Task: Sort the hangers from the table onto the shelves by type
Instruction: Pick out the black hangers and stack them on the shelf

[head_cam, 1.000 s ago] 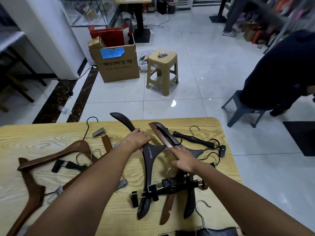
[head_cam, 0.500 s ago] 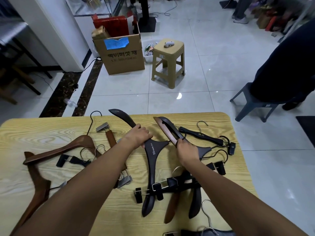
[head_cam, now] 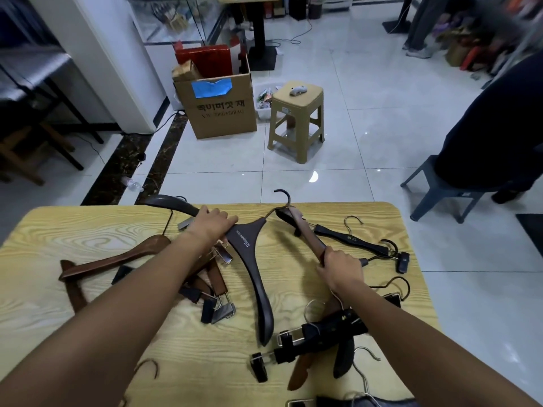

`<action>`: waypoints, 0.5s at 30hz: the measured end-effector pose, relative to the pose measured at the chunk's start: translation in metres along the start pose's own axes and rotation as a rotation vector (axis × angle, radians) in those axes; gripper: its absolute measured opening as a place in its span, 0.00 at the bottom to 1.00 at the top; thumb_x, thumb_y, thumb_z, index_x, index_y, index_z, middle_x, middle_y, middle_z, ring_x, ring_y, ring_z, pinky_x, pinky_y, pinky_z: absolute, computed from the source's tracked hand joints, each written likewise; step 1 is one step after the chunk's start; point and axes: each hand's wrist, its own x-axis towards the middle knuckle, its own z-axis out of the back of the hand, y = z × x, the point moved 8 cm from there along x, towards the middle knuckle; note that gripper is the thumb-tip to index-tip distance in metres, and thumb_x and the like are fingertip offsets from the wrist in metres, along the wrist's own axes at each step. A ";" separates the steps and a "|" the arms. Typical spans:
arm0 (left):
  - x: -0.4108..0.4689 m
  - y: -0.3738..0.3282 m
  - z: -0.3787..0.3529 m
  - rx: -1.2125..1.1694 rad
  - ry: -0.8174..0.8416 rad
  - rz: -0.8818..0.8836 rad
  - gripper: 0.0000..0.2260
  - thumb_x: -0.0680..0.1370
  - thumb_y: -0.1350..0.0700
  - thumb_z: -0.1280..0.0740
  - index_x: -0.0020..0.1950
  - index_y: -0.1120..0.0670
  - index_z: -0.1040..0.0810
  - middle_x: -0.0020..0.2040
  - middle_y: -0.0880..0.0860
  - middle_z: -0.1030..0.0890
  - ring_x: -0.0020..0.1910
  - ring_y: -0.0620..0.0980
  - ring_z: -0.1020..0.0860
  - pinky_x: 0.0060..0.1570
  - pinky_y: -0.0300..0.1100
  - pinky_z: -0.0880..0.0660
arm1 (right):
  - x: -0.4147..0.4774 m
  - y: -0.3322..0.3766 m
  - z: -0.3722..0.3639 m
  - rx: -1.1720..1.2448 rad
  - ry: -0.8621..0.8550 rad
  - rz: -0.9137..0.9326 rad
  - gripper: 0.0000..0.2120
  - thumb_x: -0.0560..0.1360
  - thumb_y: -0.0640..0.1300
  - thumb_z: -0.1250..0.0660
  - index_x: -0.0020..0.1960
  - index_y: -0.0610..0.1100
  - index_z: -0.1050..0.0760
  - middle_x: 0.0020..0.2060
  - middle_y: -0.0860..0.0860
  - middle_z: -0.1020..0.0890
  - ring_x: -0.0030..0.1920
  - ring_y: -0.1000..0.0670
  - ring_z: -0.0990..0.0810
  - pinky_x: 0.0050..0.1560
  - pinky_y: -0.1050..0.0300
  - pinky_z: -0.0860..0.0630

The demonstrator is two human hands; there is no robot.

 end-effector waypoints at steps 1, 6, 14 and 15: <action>-0.005 0.009 0.000 0.005 -0.006 0.026 0.21 0.78 0.60 0.37 0.69 0.51 0.38 0.63 0.55 0.28 0.65 0.55 0.32 0.63 0.52 0.39 | -0.002 0.001 0.000 0.000 0.009 0.001 0.16 0.77 0.53 0.39 0.58 0.42 0.30 0.51 0.45 0.19 0.51 0.42 0.19 0.41 0.53 0.32; -0.031 0.060 -0.013 -0.124 0.005 0.197 0.17 0.78 0.56 0.36 0.65 0.54 0.36 0.63 0.55 0.28 0.64 0.56 0.31 0.62 0.53 0.37 | -0.011 0.015 -0.006 -0.019 0.108 0.079 0.14 0.78 0.51 0.39 0.58 0.44 0.29 0.51 0.45 0.19 0.50 0.42 0.20 0.42 0.53 0.28; -0.056 0.120 -0.030 -0.358 -0.070 0.438 0.20 0.75 0.56 0.30 0.62 0.55 0.35 0.62 0.56 0.27 0.63 0.60 0.31 0.61 0.58 0.36 | -0.036 0.058 -0.031 -0.009 0.164 0.209 0.13 0.78 0.49 0.41 0.59 0.44 0.28 0.53 0.44 0.20 0.53 0.41 0.21 0.46 0.52 0.28; -0.057 0.119 -0.029 -0.395 -0.088 0.442 0.18 0.74 0.58 0.30 0.59 0.55 0.35 0.60 0.56 0.26 0.62 0.59 0.30 0.60 0.58 0.36 | -0.038 0.063 -0.035 -0.026 0.176 0.228 0.12 0.78 0.48 0.41 0.59 0.45 0.28 0.53 0.44 0.21 0.53 0.41 0.21 0.45 0.52 0.30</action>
